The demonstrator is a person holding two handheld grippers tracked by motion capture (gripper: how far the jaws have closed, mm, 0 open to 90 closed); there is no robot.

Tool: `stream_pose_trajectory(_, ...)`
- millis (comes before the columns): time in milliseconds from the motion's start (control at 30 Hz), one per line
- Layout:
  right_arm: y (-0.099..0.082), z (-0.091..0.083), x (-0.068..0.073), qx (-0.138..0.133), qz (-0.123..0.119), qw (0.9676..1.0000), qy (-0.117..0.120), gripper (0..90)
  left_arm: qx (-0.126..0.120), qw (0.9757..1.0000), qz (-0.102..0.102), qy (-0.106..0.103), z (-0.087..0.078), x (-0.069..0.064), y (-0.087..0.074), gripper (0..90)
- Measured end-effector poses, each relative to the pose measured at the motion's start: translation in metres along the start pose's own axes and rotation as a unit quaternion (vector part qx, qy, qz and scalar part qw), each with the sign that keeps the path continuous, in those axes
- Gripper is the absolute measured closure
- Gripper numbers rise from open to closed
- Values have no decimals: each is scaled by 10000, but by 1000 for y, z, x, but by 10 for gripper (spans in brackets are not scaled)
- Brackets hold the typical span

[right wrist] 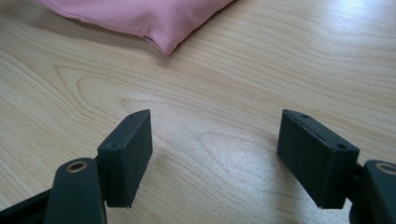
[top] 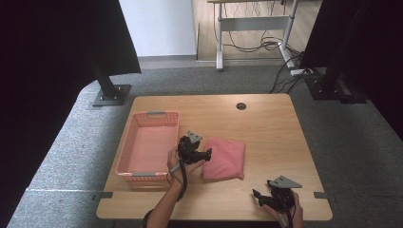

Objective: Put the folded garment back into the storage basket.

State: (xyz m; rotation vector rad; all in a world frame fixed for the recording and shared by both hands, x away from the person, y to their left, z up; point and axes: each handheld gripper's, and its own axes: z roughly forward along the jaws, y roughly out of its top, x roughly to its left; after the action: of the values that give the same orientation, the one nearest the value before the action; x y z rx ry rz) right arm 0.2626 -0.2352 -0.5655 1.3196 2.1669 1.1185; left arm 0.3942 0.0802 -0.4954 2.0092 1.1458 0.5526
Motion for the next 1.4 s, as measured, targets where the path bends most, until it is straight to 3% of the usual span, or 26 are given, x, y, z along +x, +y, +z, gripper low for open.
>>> stream_pose_trajectory(333,0,0,0,5,-14,10000,-5,264,-59,10000,5,32,6,-1,6,238)
stream_pose_trajectory(1400,0,1,1,1,-41,10000,17,264,121,9997,64,194,35,5,25,236)
